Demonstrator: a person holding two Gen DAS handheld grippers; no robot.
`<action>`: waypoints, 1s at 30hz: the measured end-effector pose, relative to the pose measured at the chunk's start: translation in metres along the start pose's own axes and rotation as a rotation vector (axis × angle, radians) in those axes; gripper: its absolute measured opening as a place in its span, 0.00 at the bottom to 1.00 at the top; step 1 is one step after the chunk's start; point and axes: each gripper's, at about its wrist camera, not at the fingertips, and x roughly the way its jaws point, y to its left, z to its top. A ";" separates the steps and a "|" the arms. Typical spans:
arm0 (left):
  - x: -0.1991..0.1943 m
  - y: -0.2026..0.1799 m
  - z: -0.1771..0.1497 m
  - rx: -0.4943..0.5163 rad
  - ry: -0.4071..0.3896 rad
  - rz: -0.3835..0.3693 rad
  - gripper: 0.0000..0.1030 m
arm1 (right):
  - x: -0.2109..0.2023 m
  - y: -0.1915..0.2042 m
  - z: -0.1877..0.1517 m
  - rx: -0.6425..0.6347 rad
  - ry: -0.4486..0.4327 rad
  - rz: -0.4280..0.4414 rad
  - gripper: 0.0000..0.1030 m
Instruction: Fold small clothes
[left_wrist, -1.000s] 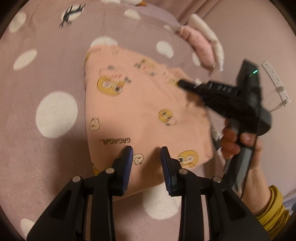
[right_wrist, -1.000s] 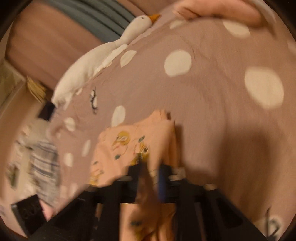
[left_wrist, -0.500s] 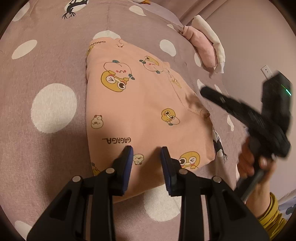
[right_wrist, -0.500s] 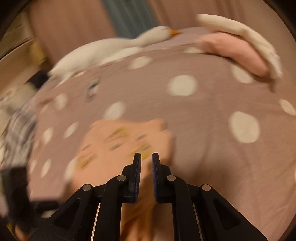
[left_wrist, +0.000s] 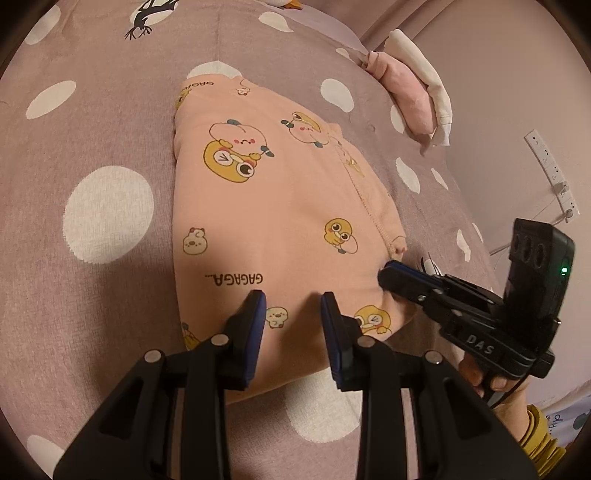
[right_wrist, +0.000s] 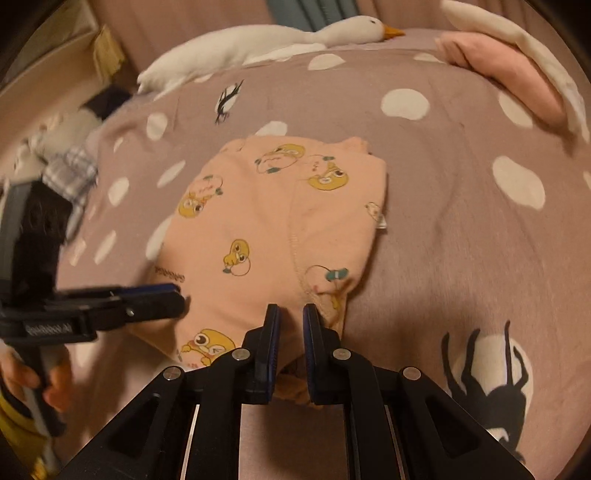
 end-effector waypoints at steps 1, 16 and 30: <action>0.000 0.000 0.000 0.001 -0.002 0.004 0.29 | -0.003 0.002 -0.001 -0.004 -0.009 0.000 0.09; -0.004 0.000 -0.014 0.031 0.004 0.029 0.29 | 0.006 0.010 -0.011 0.009 0.017 0.007 0.09; -0.036 -0.002 0.006 0.069 -0.105 0.063 0.32 | -0.029 0.018 -0.005 -0.001 -0.103 0.108 0.26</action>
